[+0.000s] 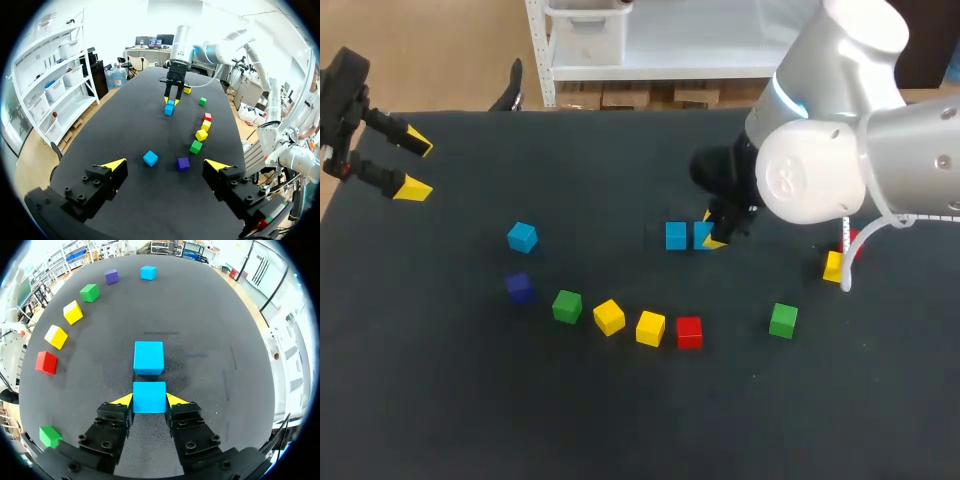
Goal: Place the blue cubes, place green cubes on the blue cubes, place the yellow cubes on the green cubes, then place the red cubes on the yellow cubes, and place purple cube on the red cubes.
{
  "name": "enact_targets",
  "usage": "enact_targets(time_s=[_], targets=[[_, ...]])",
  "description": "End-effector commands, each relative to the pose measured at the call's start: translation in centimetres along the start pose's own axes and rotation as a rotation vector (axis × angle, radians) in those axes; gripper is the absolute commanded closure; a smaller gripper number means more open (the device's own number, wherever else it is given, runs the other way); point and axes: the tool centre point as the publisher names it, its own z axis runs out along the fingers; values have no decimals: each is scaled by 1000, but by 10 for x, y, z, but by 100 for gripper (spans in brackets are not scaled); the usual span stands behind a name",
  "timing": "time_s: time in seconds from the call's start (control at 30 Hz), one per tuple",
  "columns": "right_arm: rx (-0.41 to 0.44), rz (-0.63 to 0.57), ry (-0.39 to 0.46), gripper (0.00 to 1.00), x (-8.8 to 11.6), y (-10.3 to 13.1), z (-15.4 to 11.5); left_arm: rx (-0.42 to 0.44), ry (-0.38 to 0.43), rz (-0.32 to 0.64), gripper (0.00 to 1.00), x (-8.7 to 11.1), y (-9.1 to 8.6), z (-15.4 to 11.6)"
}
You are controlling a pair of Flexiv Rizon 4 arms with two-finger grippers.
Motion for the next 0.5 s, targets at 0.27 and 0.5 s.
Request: enact_targets(time_s=[0.27, 0.5], targets=[[-12, -4, -5, 65, 0, -2, 4, 3, -2, 3, 0, 1, 1, 0], [-19, -6, -5, 0, 0, -2, 5, 3, -2, 3, 0, 1, 1, 0]])
